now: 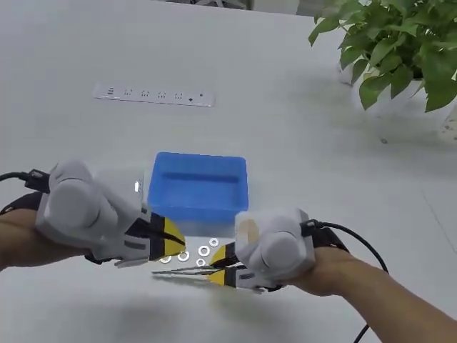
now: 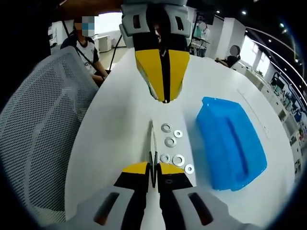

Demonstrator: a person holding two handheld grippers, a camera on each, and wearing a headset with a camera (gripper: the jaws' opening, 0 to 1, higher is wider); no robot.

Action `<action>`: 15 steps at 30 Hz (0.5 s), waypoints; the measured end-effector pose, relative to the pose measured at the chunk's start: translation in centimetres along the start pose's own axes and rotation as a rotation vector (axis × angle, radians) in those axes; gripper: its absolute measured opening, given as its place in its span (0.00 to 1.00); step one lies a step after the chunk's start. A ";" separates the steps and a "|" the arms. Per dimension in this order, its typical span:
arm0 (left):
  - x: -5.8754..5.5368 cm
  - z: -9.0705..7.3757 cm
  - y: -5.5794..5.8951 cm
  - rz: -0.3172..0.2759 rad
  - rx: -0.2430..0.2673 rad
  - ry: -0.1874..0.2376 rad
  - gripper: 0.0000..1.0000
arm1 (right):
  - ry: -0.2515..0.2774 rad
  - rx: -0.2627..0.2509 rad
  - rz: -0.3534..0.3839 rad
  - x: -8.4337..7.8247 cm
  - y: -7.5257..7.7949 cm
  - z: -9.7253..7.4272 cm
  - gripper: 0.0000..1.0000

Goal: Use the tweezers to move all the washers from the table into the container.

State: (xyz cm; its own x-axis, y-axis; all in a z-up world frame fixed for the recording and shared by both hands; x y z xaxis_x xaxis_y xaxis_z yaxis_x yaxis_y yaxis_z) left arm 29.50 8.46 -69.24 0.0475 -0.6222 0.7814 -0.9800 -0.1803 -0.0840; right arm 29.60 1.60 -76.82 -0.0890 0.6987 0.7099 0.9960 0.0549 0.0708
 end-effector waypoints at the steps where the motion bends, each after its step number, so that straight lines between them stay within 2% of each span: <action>1: 0.0 0.1 0.0 -0.003 0.002 0.001 0.05 | -0.006 -0.001 -0.026 -0.1 0.1 0.2 0.08; 2: -0.2 0.1 0.0 -0.005 0.007 -0.005 0.05 | -0.031 -0.002 -0.049 -0.5 0.1 0.2 0.08; 7: -1.0 0.1 0.5 -0.006 0.002 -0.022 0.05 | -0.022 0.006 -0.039 -0.5 -0.2 0.2 0.08; 11: -2.2 0.3 0.7 -0.004 -0.010 -0.056 0.05 | -0.022 0.006 -0.035 -0.6 -0.2 0.1 0.08; 15: -2.9 0.3 0.7 -0.005 -0.014 -0.068 0.05 | -0.023 0.007 -0.028 -0.7 -0.2 0.0 0.08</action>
State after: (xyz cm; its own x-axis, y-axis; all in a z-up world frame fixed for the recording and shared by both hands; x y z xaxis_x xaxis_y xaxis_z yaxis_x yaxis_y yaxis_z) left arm 28.75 9.90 -71.76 0.0644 -0.6716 0.7381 -0.9823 -0.1731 -0.0718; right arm 29.44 1.12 -77.30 -0.1170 0.7132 0.6911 0.9931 0.0796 0.0860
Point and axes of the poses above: the centre of the closed fingertips' face, and the gripper's own axes: z roughly forward along the fingers, y roughly to its right, x roughly out of its top, the point moved 4 cm from there along -z, roughly backward along the fingers, and after that the axes turned 4 degrees about y, right-handed, at the moved point
